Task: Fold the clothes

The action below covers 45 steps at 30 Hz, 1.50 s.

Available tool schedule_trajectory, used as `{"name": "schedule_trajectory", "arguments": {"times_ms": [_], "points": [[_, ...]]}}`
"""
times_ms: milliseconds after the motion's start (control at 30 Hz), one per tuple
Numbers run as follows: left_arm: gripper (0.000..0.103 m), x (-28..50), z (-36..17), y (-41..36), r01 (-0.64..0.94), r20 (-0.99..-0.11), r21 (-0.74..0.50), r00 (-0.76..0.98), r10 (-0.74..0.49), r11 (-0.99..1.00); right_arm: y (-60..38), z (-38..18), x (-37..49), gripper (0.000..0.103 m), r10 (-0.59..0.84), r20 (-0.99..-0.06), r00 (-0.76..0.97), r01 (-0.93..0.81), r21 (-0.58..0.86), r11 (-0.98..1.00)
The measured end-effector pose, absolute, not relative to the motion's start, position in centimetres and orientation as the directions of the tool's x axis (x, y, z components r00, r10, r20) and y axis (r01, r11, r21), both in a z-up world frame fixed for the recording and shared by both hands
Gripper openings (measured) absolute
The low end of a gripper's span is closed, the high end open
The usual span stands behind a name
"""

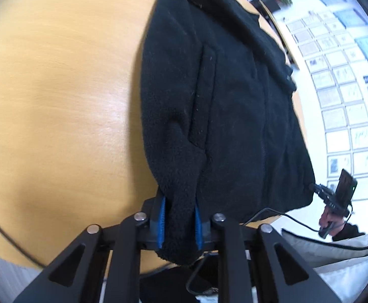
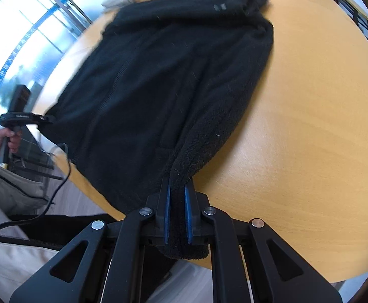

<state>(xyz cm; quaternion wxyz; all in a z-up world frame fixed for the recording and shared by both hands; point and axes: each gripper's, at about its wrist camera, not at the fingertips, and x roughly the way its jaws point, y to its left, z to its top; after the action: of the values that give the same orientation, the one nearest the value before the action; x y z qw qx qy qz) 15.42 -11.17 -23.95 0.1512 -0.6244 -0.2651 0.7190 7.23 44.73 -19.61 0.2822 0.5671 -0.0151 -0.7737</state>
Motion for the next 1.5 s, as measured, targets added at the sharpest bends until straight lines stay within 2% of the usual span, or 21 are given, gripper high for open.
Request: {"name": "schedule_trajectory", "arguments": {"times_ms": [233, 367, 633, 733, 867, 1133, 1267, 1400, 1467, 1500], "points": [[0.016, 17.3, -16.5, -13.0, 0.167, -0.728, -0.681, -0.259, 0.635, -0.713, 44.8, -13.2, 7.0, 0.007, -0.607, -0.738, -0.295, 0.438, 0.461, -0.772], [0.016, 14.2, -12.4, -13.2, 0.184, -0.645, -0.757, -0.362, 0.673, -0.627, 45.3, -9.5, 4.7, 0.007, -0.656, -0.649, -0.385, 0.445, 0.492, -0.748], [0.017, -0.9, -7.8, -10.6, 0.102, -0.487, -0.848, -0.536, 0.690, -0.520, 45.9, -6.2, -5.4, 0.007, -0.633, -0.566, -0.529, 0.422, 0.471, -0.774], [0.017, -7.6, -7.5, -10.1, 0.072, -0.467, -0.852, -0.552, 0.691, -0.518, 46.2, -5.0, -9.2, 0.007, -0.619, -0.531, -0.579, 0.412, 0.465, -0.784], [0.017, -17.2, -10.1, -10.8, 0.082, -0.474, -0.852, -0.542, 0.694, -0.518, 44.9, -6.0, -15.8, 0.007, -0.572, -0.545, -0.613, 0.370, 0.442, -0.818], [0.018, -32.0, -21.9, -11.2, 0.190, -0.555, -0.827, -0.433, 0.710, -0.530, 43.0, -15.7, -29.2, 0.007, -0.463, -0.680, -0.569, 0.242, 0.399, -0.884], [0.019, -36.2, -27.0, -11.1, 0.219, -0.585, -0.809, -0.381, 0.716, -0.545, 44.3, -19.7, -32.6, 0.007, -0.438, -0.712, -0.549, 0.158, 0.426, -0.891], [0.020, -39.0, -29.6, -11.2, 0.198, -0.600, -0.799, -0.327, 0.730, -0.568, 46.0, -22.2, -34.4, 0.009, -0.443, -0.726, -0.525, 0.086, 0.473, -0.877], [0.022, -40.0, -29.7, -11.0, 0.180, -0.624, -0.780, -0.292, 0.724, -0.599, 46.2, -22.2, -34.4, 0.012, -0.434, -0.735, -0.521, 0.089, 0.459, -0.884], [0.024, -40.2, -29.3, -11.0, 0.165, -0.635, -0.770, -0.284, 0.718, -0.616, 46.1, -21.9, -34.4, 0.018, -0.429, -0.737, -0.522, 0.101, 0.446, -0.890]]}}
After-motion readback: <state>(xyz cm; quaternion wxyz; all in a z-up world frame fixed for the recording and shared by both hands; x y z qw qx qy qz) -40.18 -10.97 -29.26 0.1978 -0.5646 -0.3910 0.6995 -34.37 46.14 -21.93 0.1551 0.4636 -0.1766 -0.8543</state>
